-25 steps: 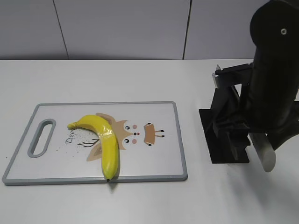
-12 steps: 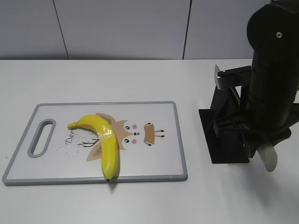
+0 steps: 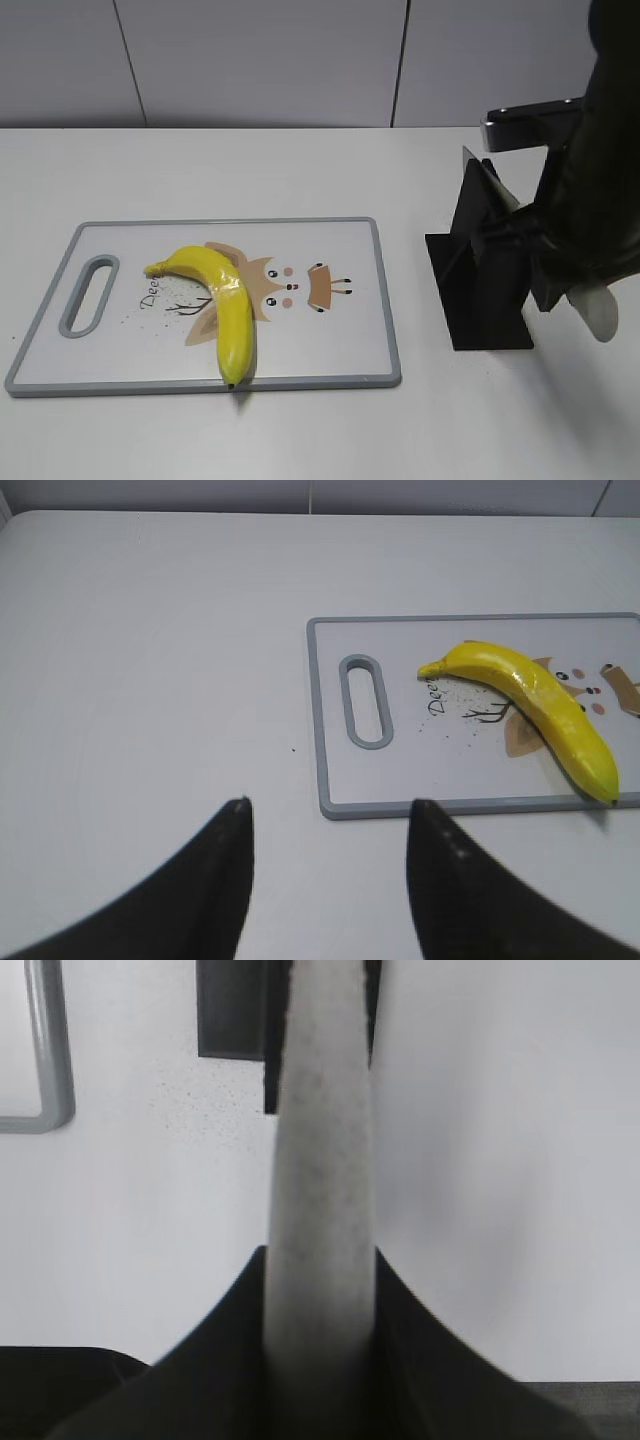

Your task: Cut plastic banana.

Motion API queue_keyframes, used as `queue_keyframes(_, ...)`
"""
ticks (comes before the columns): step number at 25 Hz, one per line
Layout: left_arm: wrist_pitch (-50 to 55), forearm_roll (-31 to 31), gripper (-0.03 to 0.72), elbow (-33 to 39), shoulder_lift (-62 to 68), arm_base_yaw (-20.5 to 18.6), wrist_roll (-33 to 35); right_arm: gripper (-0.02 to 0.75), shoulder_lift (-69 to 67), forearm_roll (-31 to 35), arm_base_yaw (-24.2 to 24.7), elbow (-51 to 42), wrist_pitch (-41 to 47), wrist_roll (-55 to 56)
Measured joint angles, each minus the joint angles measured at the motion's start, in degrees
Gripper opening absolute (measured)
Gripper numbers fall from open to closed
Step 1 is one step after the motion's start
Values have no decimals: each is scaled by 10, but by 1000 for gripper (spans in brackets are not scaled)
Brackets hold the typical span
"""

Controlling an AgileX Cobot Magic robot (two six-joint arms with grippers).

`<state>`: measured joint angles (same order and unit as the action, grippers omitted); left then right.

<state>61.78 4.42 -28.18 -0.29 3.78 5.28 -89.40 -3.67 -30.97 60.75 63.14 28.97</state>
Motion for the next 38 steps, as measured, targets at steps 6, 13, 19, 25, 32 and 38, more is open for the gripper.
queue_keyframes(6, 0, 0, 488, 0, 0, 0, 0, 192, 48, 0, 0, 0, 0, -2)
queue_keyframes(13, 0, 0, 488, 0, 0, 0, 0, 191, 91, -5, -1, 0, -2, -2)
queue_keyframes(19, 0, 0, 488, 0, 0, 0, 0, 190, 130, -23, -1, 0, -13, 0)
queue_keyframes(25, 0, -2, 488, 0, 0, 0, 21, 190, 152, -26, -1, 21, -34, -46)
queue_keyframes(32, -1, -8, 488, 0, 15, 0, 33, 190, 136, -27, -1, 95, -61, -153)
queue_keyframes(38, -88, -10, 488, -30, 113, 0, 34, 190, 63, -23, -1, 168, -44, -290)
